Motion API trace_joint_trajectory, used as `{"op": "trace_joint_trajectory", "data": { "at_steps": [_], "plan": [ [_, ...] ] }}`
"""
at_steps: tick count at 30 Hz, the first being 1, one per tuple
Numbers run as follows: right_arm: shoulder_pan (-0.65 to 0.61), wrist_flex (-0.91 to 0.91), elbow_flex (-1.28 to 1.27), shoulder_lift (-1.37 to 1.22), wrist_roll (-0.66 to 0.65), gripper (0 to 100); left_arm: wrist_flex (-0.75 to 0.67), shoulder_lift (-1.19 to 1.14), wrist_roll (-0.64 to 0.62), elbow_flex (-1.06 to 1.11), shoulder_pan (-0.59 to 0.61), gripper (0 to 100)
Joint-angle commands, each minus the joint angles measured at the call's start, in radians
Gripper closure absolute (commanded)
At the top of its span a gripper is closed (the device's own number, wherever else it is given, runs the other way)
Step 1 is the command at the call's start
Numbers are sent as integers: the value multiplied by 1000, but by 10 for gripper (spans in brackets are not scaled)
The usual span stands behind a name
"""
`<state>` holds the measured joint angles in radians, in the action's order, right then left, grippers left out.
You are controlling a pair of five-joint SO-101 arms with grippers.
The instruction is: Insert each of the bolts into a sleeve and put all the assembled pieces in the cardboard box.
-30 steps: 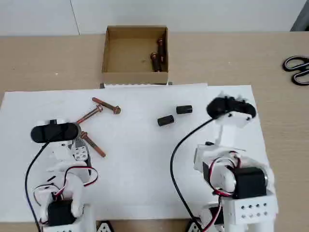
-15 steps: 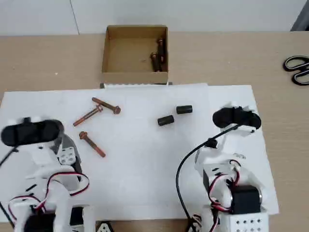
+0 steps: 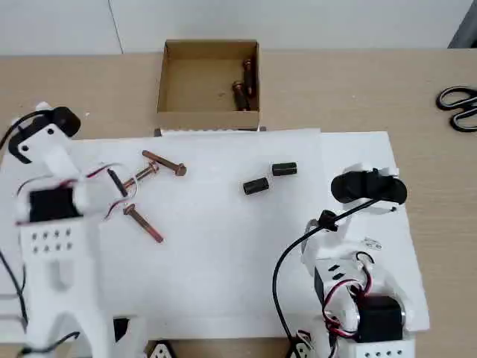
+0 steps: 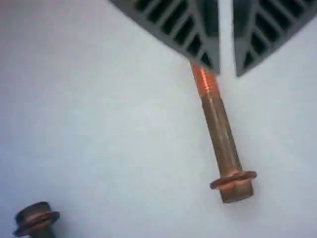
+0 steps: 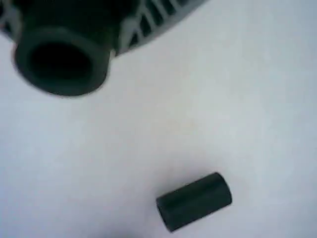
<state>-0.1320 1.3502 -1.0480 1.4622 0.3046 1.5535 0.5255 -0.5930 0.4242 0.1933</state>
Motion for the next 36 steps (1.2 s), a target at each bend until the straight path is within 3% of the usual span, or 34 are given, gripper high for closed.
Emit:
{"op": "trace_joint_trajectory", "data": {
  "at_steps": [1, 11, 18, 36],
  "plan": [
    [10, -21, 3, 13, -9, 997, -21, -160, -49, -58, -3, 993],
    [10, -21, 3, 13, -8, 997, -66, -420, -87, -119, 2, 985],
    [10, -21, 3, 13, -8, 997, -133, -497, -100, -120, -2, 833],
    [10, -18, 3, 13, -8, 997, -196, -671, -110, -117, 3, 831]
  ]
}}
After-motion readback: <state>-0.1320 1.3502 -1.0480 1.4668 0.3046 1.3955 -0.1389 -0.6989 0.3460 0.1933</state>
